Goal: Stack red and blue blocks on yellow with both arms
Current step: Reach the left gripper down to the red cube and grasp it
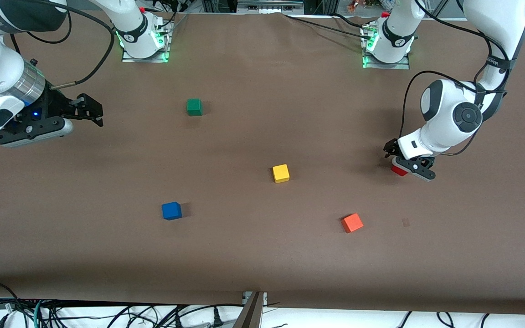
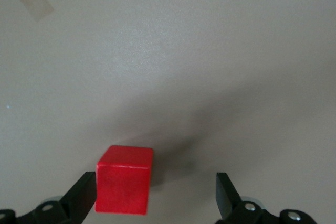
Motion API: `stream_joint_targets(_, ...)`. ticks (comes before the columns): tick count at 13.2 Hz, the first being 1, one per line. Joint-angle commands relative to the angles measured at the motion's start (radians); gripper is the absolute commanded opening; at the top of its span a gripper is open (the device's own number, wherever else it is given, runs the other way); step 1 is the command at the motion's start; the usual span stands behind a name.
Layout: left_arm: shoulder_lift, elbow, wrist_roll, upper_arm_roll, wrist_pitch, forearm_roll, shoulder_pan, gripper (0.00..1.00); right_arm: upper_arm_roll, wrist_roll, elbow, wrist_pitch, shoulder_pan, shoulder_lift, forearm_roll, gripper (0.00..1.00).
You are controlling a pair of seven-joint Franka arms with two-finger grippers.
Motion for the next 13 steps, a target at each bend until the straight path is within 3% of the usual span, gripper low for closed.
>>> stream_joint_targets(1,0.025,0.0,0.092,0.008,0.042,-0.003,0.018,1.0,0.005,-0.009,0.002,0.002,-0.004,-0.004,-0.011,1.0)
stream_joint_targets(9,0.107,-0.003,0.117,0.041,0.157,0.056,0.037,1.0,0.005,-0.009,0.002,0.002,-0.004,-0.003,-0.015,1.0)
stream_joint_targets(10,0.107,-0.009,0.117,0.041,0.156,0.056,0.038,0.86,0.005,-0.009,0.002,0.002,-0.004,-0.003,-0.015,1.0)
stream_joint_targets(12,0.107,-0.034,0.112,0.041,0.154,0.056,0.041,0.18,0.005,-0.009,0.002,0.002,-0.004,-0.003,-0.015,1.0)
stream_joint_targets(13,0.104,-0.037,0.106,0.041,0.151,0.056,0.041,0.0,0.005,-0.009,0.002,0.003,-0.004,-0.003,-0.015,1.0)
